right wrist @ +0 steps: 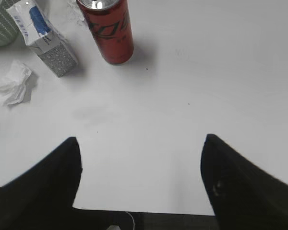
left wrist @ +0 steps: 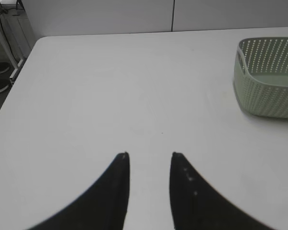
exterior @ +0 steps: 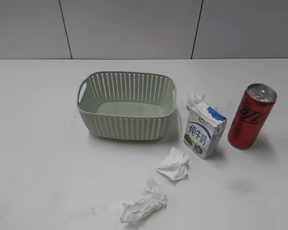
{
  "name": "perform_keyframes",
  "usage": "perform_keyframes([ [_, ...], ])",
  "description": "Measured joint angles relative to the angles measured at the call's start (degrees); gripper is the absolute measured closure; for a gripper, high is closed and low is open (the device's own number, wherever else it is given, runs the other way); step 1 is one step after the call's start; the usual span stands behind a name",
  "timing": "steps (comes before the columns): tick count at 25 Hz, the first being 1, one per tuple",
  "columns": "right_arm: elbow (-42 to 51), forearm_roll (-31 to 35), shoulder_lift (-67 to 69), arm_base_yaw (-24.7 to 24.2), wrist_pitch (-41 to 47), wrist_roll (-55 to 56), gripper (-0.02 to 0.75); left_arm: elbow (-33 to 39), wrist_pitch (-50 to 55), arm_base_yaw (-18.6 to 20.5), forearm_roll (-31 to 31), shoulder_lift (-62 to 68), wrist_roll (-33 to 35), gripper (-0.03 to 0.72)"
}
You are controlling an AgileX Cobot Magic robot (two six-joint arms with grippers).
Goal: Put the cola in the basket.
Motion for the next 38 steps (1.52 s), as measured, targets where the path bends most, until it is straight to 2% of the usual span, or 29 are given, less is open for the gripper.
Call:
perform_keyframes([
  [11,-16.4,1.9,26.5,0.0,-0.6,-4.0,0.156,0.0,0.0,0.0,0.0,0.0,0.0,0.459],
  [18,-22.7,2.2,39.9,1.7,-1.0,-5.0,0.146,0.0,0.0,0.0,0.0,0.0,0.0,0.460],
  [21,-24.0,2.3,43.4,4.4,-3.4,-4.9,0.136,0.0,0.0,0.0,0.0,0.0,0.0,0.460],
  [26,-24.3,2.3,47.1,8.1,-9.7,-2.9,0.073,0.0,0.0,0.0,0.0,0.0,0.0,0.460],
  [38,-24.3,-0.1,55.9,9.1,-12.7,1.3,0.062,0.0,0.0,0.0,0.0,0.0,0.0,0.460],
])
